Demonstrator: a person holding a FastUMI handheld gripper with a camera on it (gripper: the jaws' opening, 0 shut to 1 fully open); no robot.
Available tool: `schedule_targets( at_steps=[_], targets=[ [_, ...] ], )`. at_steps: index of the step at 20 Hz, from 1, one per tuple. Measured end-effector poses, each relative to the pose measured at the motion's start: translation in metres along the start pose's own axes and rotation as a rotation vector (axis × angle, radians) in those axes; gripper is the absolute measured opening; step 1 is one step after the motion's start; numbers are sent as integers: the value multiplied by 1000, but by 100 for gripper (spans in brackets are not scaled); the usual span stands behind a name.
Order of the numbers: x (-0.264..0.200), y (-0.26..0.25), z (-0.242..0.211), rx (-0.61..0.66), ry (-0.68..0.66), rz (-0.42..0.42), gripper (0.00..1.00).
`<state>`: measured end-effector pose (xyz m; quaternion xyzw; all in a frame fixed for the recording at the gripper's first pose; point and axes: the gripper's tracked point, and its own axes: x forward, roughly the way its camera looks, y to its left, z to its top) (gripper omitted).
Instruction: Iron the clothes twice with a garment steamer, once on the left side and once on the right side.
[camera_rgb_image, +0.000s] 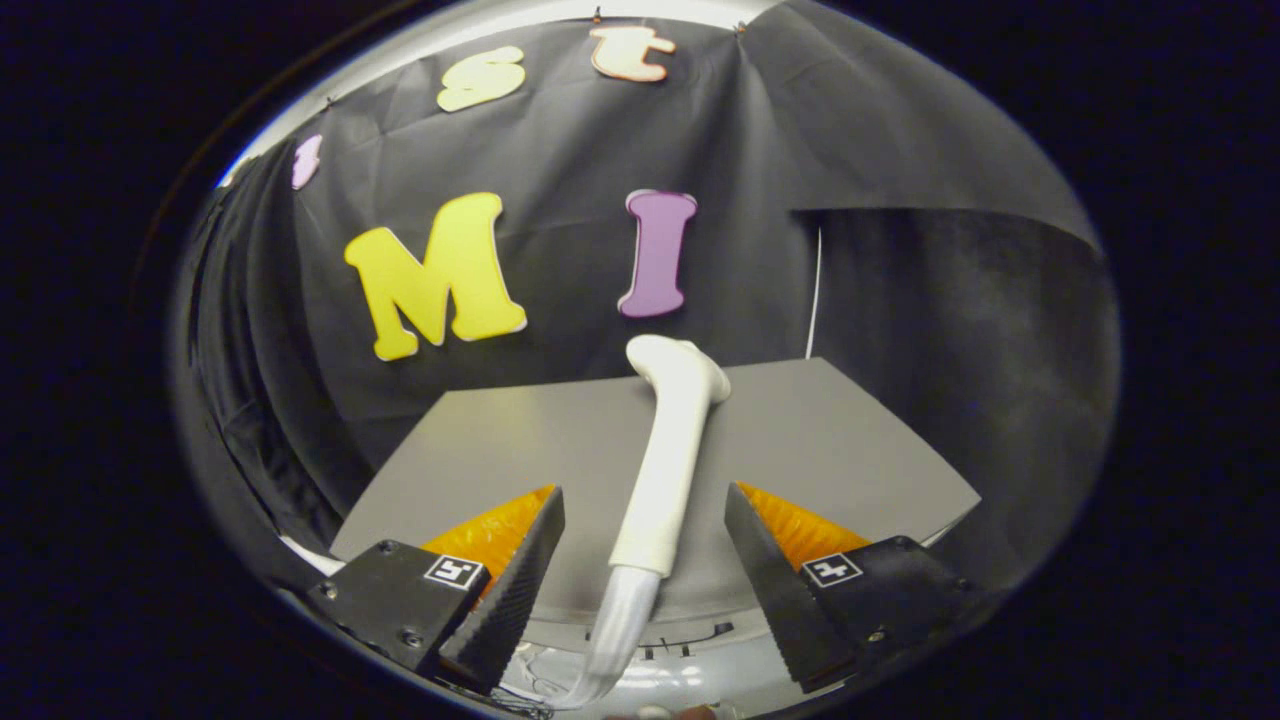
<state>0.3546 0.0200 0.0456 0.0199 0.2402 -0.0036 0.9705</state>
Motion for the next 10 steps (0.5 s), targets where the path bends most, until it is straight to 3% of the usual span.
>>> schedule_targets(
  at_steps=[7, 10],
  targets=[
    [47, -9, 16, 77, 112, -17, 98],
    [61, -13, 13, 132, 166, -32, 90]
  ],
)
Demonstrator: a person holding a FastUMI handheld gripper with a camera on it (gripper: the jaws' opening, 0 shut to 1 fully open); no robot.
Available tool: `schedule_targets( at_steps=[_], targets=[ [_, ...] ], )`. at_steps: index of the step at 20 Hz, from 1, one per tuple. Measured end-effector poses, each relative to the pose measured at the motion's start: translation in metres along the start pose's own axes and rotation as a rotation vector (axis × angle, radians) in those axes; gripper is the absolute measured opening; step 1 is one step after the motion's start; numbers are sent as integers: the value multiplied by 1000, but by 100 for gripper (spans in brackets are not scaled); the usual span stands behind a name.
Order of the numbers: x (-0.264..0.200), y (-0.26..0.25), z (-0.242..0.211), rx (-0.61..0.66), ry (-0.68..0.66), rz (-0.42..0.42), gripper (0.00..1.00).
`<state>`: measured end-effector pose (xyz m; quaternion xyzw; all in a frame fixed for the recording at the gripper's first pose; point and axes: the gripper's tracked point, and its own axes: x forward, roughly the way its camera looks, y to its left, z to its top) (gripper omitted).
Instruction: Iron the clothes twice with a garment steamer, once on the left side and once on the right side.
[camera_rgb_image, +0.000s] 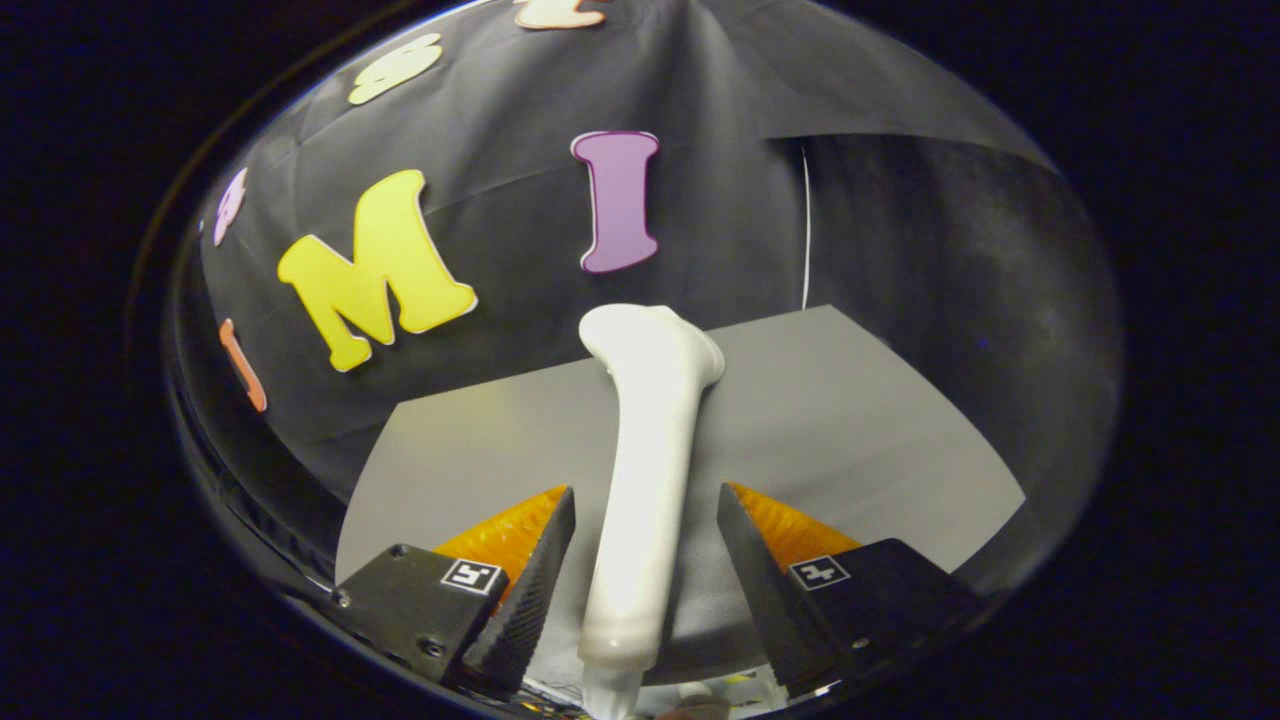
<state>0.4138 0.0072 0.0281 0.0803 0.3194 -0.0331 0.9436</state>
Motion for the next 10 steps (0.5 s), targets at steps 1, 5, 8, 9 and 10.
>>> schedule_targets(
  at_steps=[1, 5, 8, 9, 10],
  targets=[
    [4, 0, -2, 4, 19, -7, 85],
    [12, 6, -6, -3, 44, -37, 74],
    [17, 2, -8, 47, 37, -78, 51],
    [14, 1, -5, 49, 38, -78, 43],
    [13, 0, -4, 57, 27, -76, 42]
  ],
)
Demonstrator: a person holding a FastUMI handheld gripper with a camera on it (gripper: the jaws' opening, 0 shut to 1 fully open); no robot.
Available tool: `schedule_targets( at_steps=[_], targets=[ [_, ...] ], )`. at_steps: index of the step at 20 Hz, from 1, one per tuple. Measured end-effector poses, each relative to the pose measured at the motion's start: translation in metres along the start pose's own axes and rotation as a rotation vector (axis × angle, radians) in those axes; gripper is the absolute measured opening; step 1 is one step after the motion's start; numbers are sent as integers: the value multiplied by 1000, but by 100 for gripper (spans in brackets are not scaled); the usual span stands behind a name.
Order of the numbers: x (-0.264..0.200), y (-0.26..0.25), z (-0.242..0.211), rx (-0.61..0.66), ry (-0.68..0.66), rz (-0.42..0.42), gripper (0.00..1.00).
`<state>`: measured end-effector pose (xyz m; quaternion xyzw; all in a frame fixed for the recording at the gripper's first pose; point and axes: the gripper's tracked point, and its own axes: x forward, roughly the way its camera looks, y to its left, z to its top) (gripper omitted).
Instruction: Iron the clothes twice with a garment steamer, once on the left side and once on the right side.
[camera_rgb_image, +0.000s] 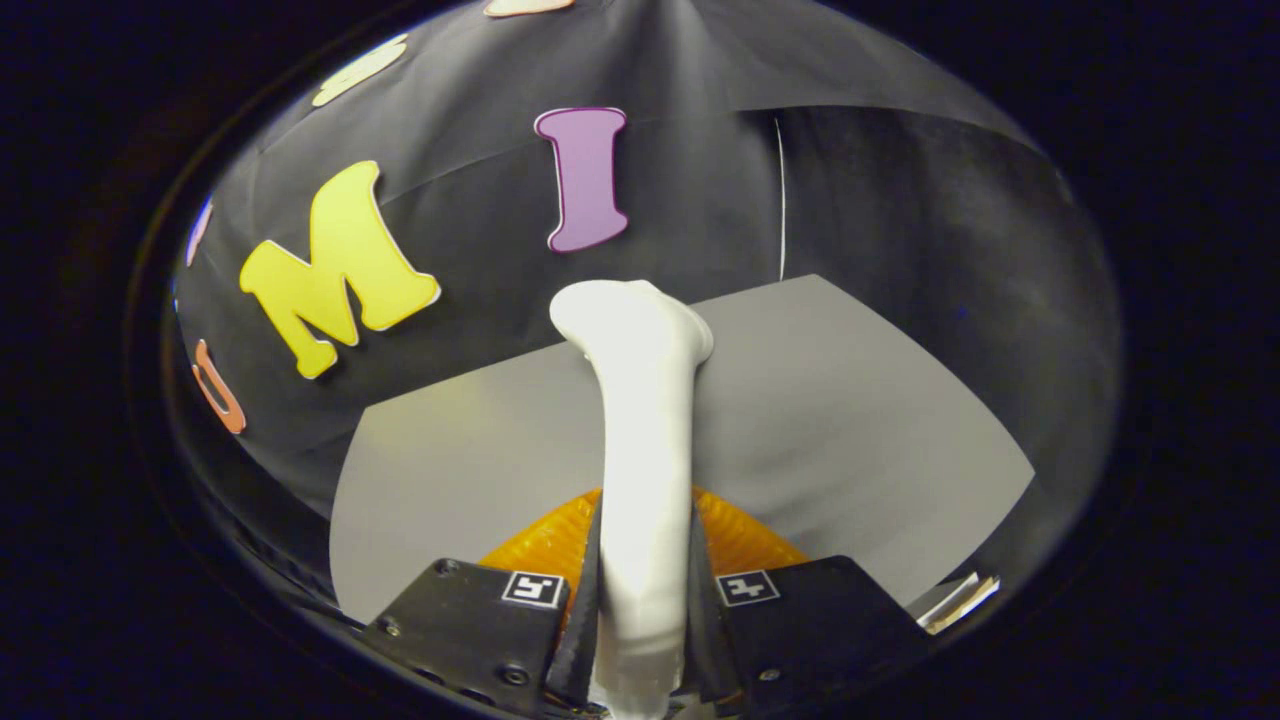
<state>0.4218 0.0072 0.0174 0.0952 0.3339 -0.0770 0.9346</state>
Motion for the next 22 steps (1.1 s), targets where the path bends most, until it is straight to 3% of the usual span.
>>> schedule_targets(
  at_steps=[4, 11, 22],
  targets=[
    [-11, 0, 5, 46, -78, -25, 37],
    [-79, 35, 0, -24, -219, 66, 37],
    [-172, 79, -61, -21, -345, 134, 36]
  ],
)
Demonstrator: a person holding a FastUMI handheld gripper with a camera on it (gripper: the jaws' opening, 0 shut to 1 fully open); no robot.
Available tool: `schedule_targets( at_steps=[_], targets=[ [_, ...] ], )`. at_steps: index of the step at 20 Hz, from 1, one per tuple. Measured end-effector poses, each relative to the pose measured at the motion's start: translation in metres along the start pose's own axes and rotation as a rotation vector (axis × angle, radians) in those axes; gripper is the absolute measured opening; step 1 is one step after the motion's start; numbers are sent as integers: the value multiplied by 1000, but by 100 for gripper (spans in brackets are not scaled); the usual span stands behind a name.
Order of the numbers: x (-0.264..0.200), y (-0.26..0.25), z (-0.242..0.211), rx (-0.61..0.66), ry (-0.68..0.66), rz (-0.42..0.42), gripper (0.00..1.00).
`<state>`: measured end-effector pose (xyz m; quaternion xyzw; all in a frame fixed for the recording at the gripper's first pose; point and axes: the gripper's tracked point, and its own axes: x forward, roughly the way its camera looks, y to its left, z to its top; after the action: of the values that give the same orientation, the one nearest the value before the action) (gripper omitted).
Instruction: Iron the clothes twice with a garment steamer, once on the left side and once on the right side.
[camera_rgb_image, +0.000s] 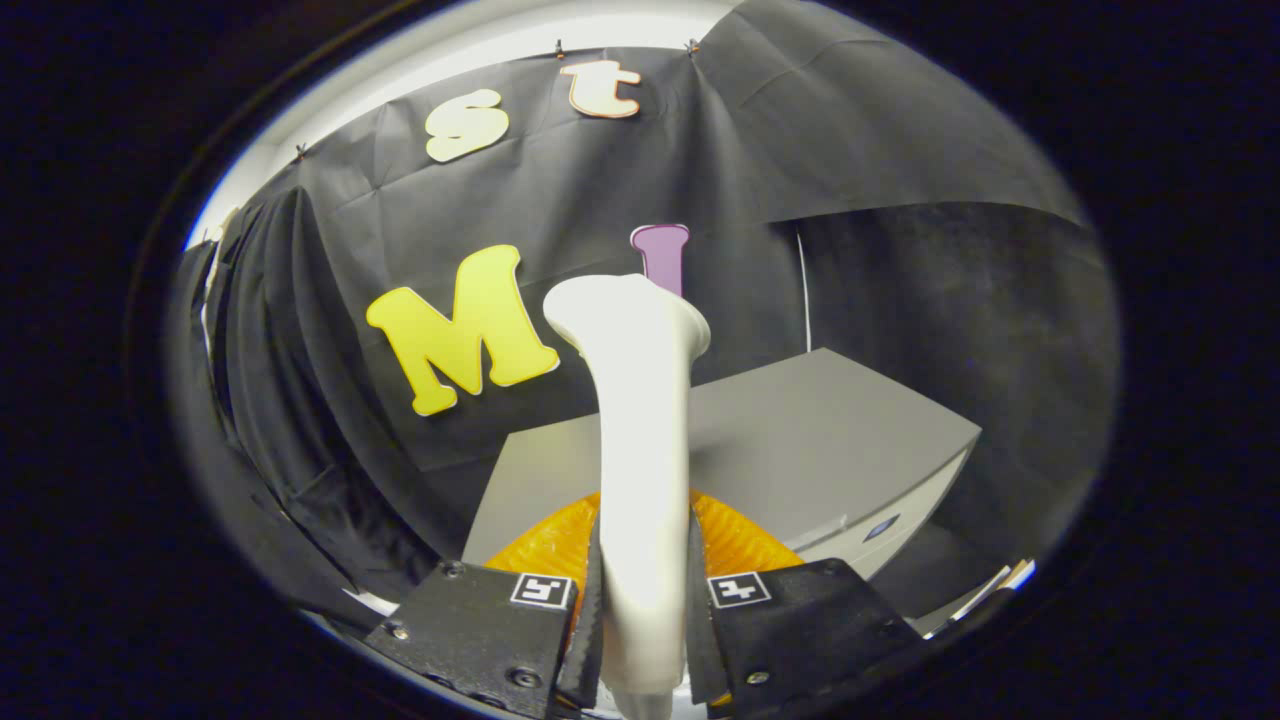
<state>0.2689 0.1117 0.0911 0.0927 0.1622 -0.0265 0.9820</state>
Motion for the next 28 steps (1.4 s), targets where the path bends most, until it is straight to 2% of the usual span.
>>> schedule_targets(
  at_steps=[8, 17, 22, 28],
  targets=[
    [-78, 75, -25, -12, -128, 21, 36],
    [-152, 171, -17, -95, -322, 48, 36],
    [-171, 218, -7, -140, -429, 70, 36],
    [-163, 273, -3, -195, -504, 110, 36]
  ],
)
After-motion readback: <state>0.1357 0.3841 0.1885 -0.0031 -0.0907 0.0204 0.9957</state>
